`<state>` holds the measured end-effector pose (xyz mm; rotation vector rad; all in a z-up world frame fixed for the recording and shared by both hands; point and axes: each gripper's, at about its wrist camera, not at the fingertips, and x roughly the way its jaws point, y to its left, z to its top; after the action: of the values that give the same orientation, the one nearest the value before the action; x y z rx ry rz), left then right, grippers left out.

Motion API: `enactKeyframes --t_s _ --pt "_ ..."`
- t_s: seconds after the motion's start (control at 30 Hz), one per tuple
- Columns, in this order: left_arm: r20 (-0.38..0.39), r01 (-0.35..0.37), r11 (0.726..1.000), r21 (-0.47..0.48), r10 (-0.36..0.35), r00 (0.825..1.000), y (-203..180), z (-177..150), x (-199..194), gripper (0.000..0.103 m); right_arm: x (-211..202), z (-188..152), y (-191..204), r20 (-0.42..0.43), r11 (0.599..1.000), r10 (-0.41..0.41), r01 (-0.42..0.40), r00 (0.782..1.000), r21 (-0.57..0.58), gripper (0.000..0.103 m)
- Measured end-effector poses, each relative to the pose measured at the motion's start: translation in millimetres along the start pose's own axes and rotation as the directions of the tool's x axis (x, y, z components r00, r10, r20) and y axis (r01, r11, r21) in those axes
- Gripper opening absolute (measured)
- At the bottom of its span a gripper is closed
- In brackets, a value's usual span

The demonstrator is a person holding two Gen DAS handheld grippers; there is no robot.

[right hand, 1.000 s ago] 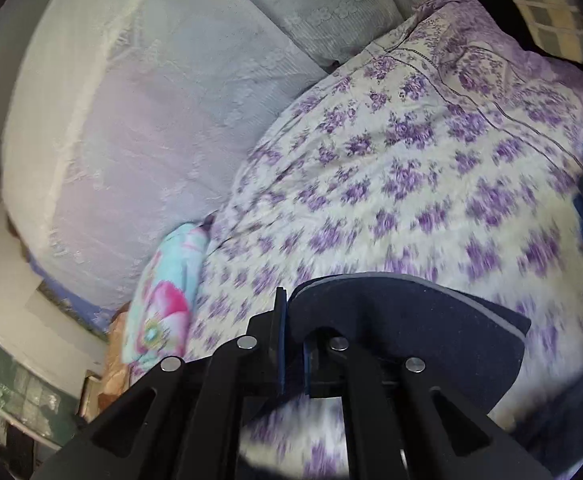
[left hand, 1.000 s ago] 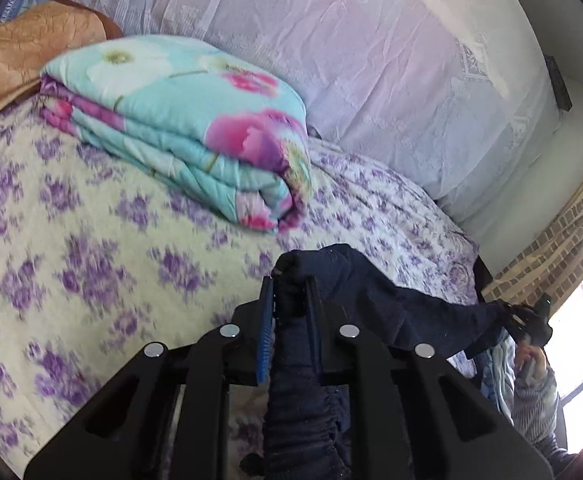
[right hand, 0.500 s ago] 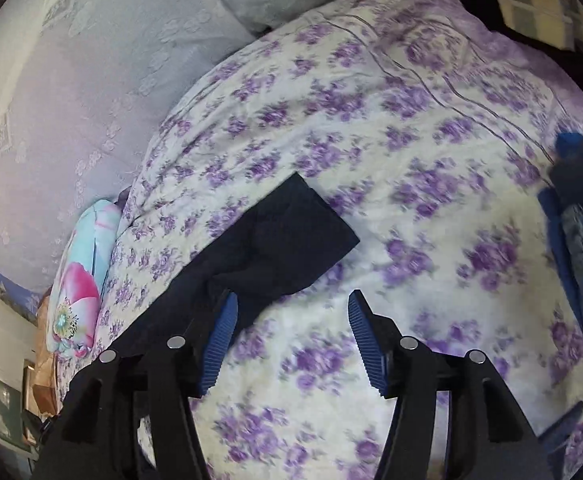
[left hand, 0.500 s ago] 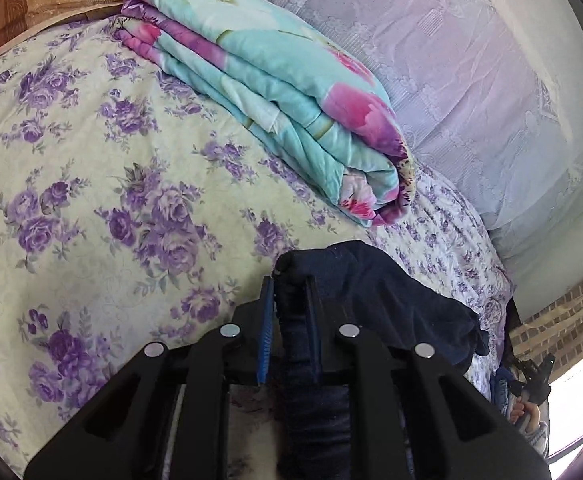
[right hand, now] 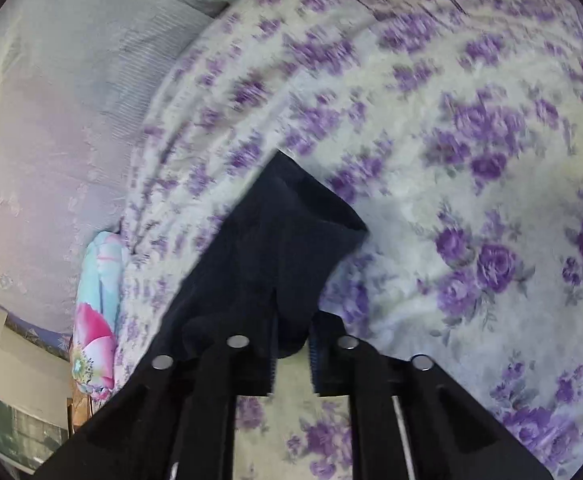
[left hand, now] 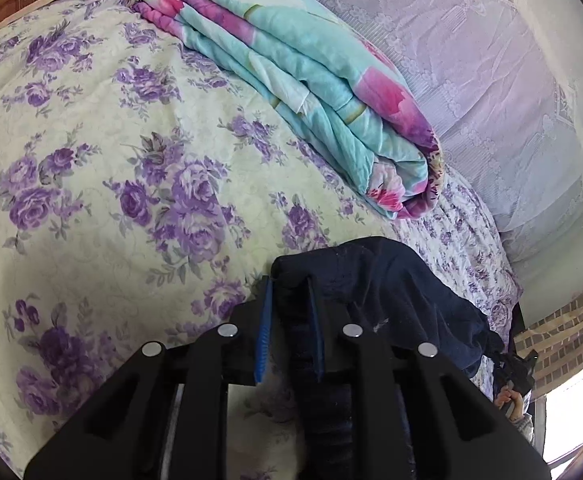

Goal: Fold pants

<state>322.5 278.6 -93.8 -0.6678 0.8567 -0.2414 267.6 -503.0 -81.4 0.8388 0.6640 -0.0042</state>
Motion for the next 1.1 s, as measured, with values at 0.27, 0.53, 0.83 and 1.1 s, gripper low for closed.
enactKeyframes --t_s 0.27,0.53,0.83,1.1 --pt "-0.021 0.007 1.000 0.004 -0.007 1.000 1 5 9 0.022 -71 17 -31 0.026 0.993 -0.115 0.116 0.993 -0.025 0.009" --pt "-0.028 -0.036 0.999 0.012 0.037 0.999 -3 -1 -16 0.030 -27 -12 -64 -0.083 0.978 -0.210 0.209 0.974 -0.019 0.013" --pt "-0.134 0.042 0.998 0.039 -0.037 0.990 -4 -82 -81 0.044 -128 -44 -49 -0.009 0.991 -0.123 0.123 0.992 -0.046 0.044" --pt "-0.160 0.132 0.990 -0.054 -0.139 0.977 6 -164 -139 0.050 -194 -121 -52 -0.024 0.997 -0.055 0.053 0.998 -0.062 0.054"
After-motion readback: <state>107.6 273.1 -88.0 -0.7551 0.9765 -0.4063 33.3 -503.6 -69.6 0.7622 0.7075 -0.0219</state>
